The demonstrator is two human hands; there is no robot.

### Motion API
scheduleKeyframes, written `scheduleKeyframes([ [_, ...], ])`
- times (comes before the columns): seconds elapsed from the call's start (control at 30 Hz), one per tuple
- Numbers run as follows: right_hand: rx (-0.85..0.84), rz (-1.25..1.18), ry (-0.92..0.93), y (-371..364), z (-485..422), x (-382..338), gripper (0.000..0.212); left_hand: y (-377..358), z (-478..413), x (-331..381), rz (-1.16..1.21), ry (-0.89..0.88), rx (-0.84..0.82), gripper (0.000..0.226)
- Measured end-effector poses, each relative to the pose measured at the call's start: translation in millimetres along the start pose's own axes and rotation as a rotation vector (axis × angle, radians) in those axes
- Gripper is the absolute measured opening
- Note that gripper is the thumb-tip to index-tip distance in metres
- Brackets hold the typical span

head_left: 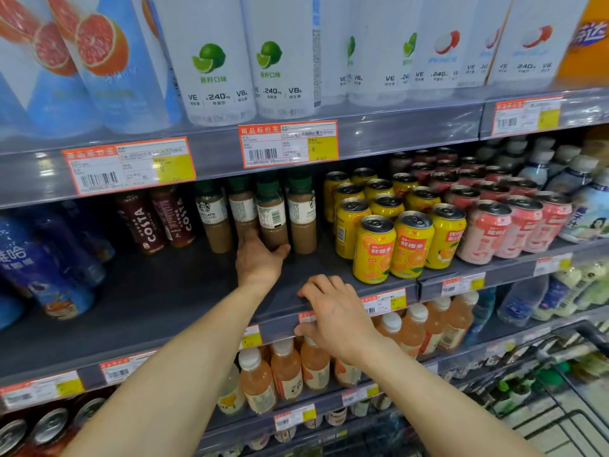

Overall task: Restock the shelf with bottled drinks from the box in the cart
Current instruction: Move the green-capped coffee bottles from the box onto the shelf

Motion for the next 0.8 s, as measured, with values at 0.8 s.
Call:
scheduleKeyframes([
  [0.8, -0.174, 0.050, -0.239, -11.0, 151.7, -3.8, 0.042, 47.9, 295.8, -84.9, -0.214, -0.420, -0.430, 0.030],
])
Point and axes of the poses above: each hand's wrist, its own z-axis away from the middle knuckle, its own y-axis out of the back of the hand, x = y × z, the point moved 2 cm from there along -z, towards the middle knuckle, and after that the axes turned 4 degrees about -z, right-handed, at the moved point
